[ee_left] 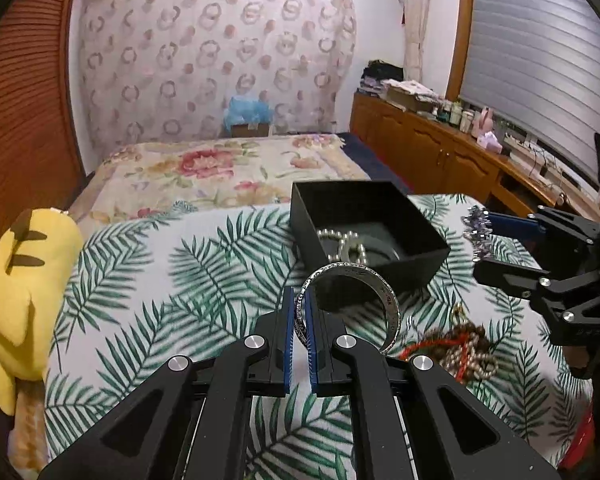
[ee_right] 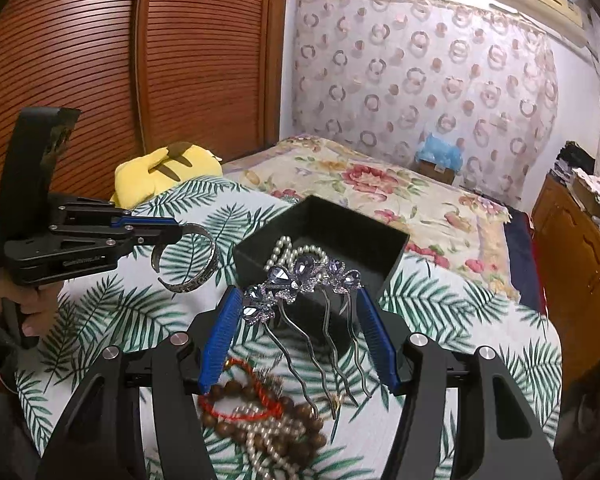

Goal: Organize jewelry
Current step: 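Carry the silver bangle into the box with the left tool while the right tool releases the hairpins inside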

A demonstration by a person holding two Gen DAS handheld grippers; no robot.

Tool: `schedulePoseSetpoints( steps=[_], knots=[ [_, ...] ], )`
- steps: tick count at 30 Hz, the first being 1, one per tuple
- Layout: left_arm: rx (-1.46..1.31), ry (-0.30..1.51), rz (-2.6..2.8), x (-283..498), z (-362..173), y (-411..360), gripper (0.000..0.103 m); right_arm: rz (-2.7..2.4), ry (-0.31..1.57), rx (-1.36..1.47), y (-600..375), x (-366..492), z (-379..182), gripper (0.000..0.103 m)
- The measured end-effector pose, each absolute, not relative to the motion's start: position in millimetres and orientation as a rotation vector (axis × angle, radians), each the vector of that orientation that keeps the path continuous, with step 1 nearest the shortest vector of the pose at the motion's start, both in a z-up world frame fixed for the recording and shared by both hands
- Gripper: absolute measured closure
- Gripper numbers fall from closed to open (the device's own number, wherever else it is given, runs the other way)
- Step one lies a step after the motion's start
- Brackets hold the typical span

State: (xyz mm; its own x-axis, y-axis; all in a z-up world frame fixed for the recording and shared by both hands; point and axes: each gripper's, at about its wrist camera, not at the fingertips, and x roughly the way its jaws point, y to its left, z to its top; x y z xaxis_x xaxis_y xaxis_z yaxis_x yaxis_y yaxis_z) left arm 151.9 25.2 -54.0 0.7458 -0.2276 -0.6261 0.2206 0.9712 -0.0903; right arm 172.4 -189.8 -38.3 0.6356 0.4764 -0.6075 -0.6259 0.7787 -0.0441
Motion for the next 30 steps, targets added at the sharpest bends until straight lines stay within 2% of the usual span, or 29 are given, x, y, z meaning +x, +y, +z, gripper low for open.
schedulePoseSetpoints(
  steps=[16,30],
  knots=[
    [-0.040,0.661,-0.190,178,-40,48,0.098,0.679,0.599,-0.300,-155,245,-30,0.041],
    [-0.006,0.671,-0.172,203,-39,51,0.098,0.695,0.668,-0.291,-145,278,-57,0.041]
  ],
)
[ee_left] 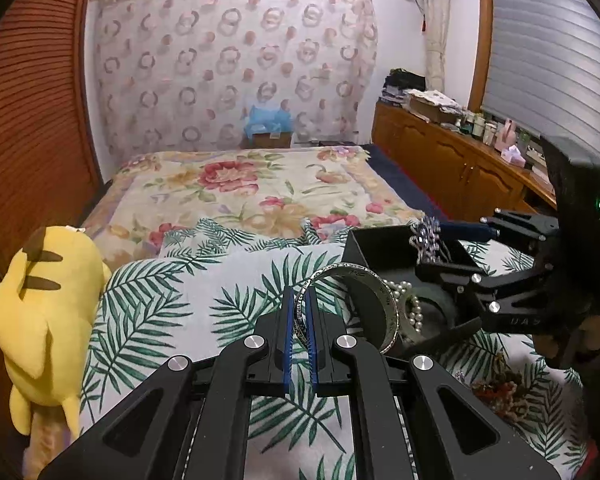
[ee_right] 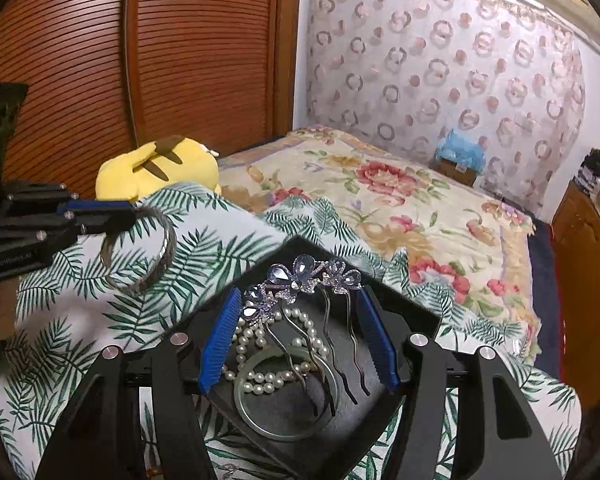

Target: Organize jewelry

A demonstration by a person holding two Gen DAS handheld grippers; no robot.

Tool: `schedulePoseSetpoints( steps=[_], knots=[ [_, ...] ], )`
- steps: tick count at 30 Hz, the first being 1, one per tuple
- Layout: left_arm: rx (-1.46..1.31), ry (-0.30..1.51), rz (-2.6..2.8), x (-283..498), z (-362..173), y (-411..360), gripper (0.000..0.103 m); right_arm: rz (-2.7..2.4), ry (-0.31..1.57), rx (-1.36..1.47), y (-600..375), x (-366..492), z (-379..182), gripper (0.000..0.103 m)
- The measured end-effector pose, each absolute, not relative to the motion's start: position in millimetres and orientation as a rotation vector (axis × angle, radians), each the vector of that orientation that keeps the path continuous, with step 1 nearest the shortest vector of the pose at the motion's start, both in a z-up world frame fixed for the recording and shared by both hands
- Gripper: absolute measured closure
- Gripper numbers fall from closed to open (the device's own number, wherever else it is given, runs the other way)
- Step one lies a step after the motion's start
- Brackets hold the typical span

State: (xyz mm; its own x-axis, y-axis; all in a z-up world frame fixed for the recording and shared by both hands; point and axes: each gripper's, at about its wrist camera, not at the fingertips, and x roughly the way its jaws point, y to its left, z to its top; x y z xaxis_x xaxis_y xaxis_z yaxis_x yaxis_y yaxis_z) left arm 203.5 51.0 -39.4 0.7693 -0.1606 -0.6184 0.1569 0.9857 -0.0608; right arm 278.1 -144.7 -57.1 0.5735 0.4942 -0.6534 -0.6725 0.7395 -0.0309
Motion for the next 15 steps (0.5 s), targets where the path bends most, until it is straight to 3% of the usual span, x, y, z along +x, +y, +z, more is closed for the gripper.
schedulePoseSetpoints(
  steps=[15],
  knots=[
    [0.009,0.678,-0.180,219,-39,46,0.098,0.662,0.692,-0.250,-163,283,-64,0.037]
  ],
)
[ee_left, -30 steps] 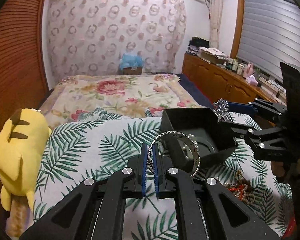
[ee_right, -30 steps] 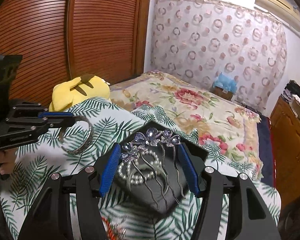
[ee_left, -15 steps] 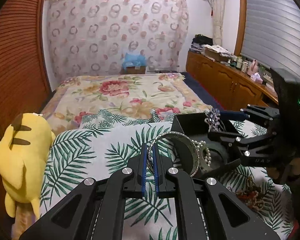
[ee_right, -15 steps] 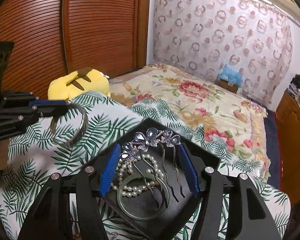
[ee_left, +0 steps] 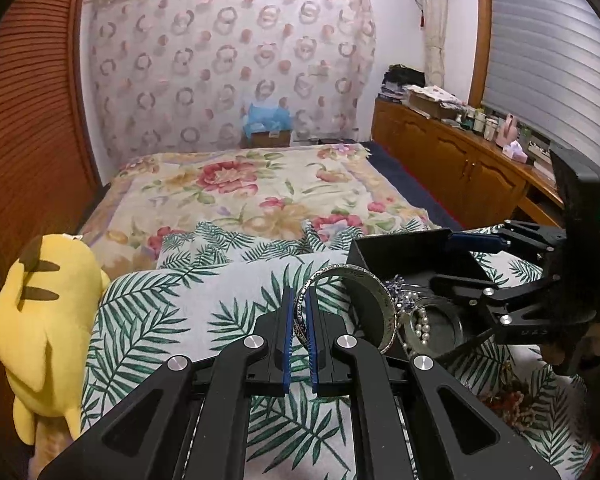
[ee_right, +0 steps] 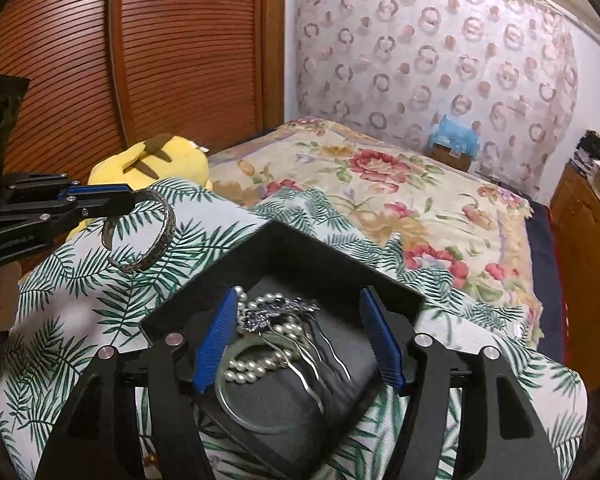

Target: Organize jewelry

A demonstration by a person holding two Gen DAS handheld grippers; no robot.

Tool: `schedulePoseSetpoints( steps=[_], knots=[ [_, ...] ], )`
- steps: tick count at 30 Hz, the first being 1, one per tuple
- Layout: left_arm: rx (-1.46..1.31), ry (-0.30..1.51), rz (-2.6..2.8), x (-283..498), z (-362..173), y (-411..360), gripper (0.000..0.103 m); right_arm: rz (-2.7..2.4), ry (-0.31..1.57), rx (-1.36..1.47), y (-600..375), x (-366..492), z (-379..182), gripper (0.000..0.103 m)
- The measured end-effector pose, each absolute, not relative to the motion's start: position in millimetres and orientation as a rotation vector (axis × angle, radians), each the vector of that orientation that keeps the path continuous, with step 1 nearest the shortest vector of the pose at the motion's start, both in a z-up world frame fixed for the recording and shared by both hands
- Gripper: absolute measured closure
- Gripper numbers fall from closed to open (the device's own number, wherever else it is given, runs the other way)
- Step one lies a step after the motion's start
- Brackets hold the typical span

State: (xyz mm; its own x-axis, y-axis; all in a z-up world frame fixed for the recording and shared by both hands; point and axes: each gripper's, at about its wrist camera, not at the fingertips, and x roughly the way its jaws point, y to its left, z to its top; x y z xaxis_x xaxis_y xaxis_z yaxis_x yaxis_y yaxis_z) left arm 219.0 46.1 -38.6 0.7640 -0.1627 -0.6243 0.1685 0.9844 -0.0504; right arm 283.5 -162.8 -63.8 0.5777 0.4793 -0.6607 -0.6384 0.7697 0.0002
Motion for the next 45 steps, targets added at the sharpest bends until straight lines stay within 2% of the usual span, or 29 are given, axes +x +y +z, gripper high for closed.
schedulePoseSetpoints(
  steps=[3,5,8,15,31,33,34,35,45],
  knots=[
    [0.016,0.676,-0.201,225,-39,40,0.098,0.623,0.674,-0.224,-182,278,-58,0.037],
    [0.019,0.673,-0.224,229,-38,33,0.098,0.595,0.657,-0.213,-193,273,-54,0.031],
    [0.028,0.669,-0.254,233,-36,23,0.098,0.543,0.643,-0.187,-211,268,-50,0.029],
    [0.059,0.704,-0.311,251,-44,-7,0.098,0.465,0.633,-0.127,-246,271,-58,0.029],
    [0.099,0.750,-0.326,246,-59,-40,0.096,0.485,0.659,-0.099,-256,273,-76,0.029],
    [0.080,0.743,-0.329,240,-57,-38,0.091,0.483,0.657,-0.101,-256,273,-76,0.029],
    [0.071,0.738,-0.329,236,-56,-36,0.082,0.483,0.656,-0.100,-255,273,-76,0.029],
    [0.063,0.733,-0.330,231,-55,-35,0.079,0.482,0.655,-0.102,-255,273,-76,0.029],
    [0.024,0.765,-0.359,184,-68,-29,0.076,0.494,0.598,-0.127,-244,254,-45,0.029]
  ],
)
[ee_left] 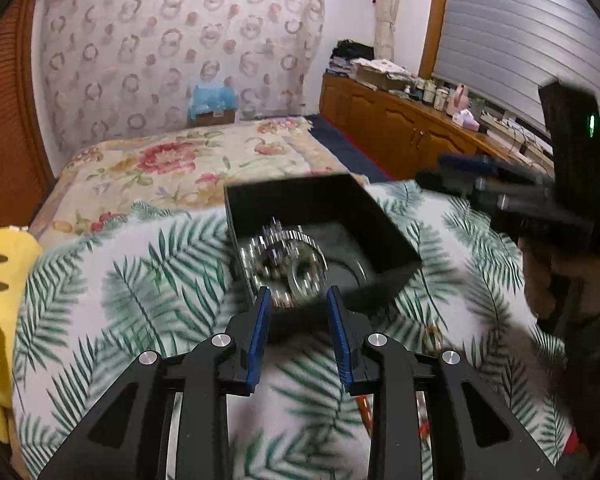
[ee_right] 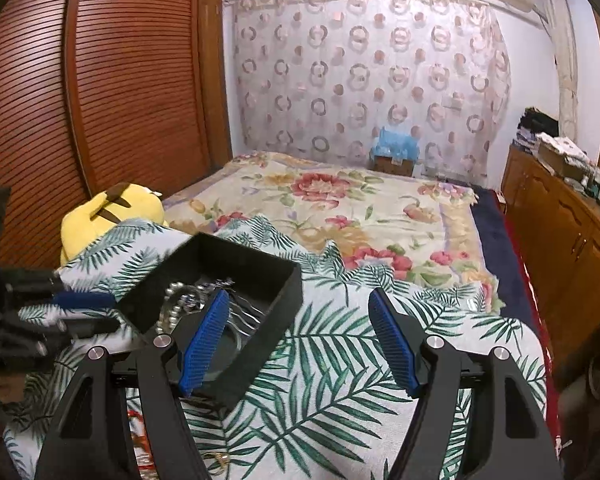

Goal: Organize jewelry
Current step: 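Grasp the red beaded string with the left tool while the right tool grasps the pearl strand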

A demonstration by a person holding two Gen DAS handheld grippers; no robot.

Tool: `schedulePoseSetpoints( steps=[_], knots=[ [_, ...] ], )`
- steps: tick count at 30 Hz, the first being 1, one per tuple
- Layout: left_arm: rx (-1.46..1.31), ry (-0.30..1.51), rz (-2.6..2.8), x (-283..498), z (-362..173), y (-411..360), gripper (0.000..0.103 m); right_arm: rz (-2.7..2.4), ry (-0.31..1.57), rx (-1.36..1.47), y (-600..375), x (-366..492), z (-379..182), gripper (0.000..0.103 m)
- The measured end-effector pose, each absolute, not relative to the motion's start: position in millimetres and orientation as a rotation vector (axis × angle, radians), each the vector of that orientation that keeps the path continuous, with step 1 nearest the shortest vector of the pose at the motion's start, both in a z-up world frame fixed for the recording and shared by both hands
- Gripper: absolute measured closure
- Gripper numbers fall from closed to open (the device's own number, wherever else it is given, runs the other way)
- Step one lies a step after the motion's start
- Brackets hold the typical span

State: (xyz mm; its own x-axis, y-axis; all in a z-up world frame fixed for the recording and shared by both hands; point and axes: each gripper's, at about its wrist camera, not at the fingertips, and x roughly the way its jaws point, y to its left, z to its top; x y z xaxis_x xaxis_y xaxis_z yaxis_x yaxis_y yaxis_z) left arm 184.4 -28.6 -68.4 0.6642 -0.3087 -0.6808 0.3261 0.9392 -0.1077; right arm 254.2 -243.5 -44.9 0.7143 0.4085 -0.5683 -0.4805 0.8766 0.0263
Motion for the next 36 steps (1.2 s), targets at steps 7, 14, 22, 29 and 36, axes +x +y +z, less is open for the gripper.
schedulePoseSetpoints(
  steps=[7,14,22,29,36],
  knots=[
    [0.025,0.837,-0.402,165,-92,-35,0.076,0.526,0.661,-0.155,-240,220,-56,0.029],
    [0.051,0.866,-0.440,152,-103,-47,0.076,0.533,0.793,-0.152,-246,179,-97,0.044],
    [0.090,0.887,-0.447,141,-109,-56,0.076,0.556,0.851,-0.130,-255,151,-112,0.062],
    [0.149,0.880,-0.413,135,-116,-64,0.079,0.579,0.836,-0.134,-250,134,-109,0.067],
    [0.157,0.849,-0.385,123,-110,-58,0.097,0.598,0.866,-0.161,-245,122,-118,0.074]
  ],
)
